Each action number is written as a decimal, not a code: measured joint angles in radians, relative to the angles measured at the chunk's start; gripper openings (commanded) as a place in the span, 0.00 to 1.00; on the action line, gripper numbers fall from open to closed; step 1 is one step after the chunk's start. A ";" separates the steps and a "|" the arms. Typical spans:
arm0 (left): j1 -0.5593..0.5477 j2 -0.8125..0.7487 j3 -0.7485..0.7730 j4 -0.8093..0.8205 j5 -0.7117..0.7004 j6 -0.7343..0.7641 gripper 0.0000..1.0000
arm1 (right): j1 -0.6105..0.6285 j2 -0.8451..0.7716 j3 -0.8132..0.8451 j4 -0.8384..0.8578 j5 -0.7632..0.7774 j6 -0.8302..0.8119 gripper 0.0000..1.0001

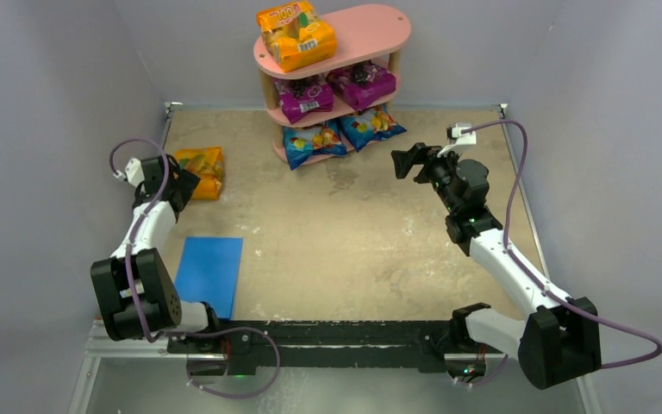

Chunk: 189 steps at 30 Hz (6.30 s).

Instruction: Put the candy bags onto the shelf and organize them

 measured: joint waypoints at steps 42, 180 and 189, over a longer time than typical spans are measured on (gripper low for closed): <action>-0.129 -0.284 0.032 0.024 0.502 -0.034 0.00 | 0.000 -0.040 -0.092 0.142 -0.124 0.000 0.98; -0.737 -0.325 0.074 -0.211 -0.342 0.210 0.99 | -0.076 -0.073 0.309 -0.386 -0.275 0.165 0.00; -0.737 -0.364 0.053 -0.187 -0.352 0.211 0.99 | -0.071 0.043 0.505 -0.343 -0.151 0.172 0.00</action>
